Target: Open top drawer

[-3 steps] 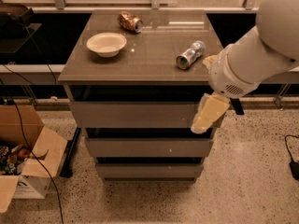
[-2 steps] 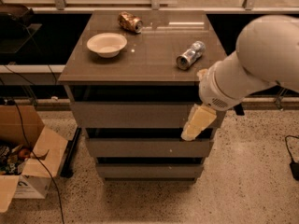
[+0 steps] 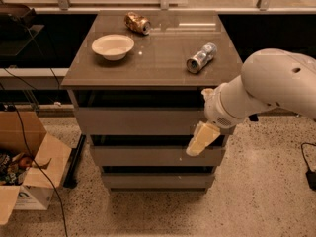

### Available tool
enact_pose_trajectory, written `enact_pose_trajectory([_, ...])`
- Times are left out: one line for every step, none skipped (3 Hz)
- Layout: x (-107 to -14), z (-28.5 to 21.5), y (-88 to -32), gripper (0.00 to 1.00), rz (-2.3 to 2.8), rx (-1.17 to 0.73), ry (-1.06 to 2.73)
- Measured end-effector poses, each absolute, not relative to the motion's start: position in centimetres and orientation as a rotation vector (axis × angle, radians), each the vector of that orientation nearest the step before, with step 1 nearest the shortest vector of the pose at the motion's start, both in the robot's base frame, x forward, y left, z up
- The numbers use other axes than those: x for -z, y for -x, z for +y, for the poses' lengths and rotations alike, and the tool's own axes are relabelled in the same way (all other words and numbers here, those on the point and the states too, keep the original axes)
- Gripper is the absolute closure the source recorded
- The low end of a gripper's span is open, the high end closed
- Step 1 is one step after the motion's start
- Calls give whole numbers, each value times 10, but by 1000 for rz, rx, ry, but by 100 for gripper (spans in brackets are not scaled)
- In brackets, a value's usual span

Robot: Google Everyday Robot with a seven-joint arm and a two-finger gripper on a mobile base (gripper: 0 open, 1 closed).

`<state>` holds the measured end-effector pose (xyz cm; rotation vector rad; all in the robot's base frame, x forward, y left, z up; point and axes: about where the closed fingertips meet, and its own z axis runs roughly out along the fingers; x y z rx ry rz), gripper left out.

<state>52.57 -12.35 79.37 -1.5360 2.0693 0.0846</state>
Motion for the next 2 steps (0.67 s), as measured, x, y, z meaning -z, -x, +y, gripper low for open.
enact_pose_trajectory([-765, -118, -546, 0, 2084, -141, 1510])
enact_pose_trajectory([-730, -118, -576, 0, 2101, -199, 1500])
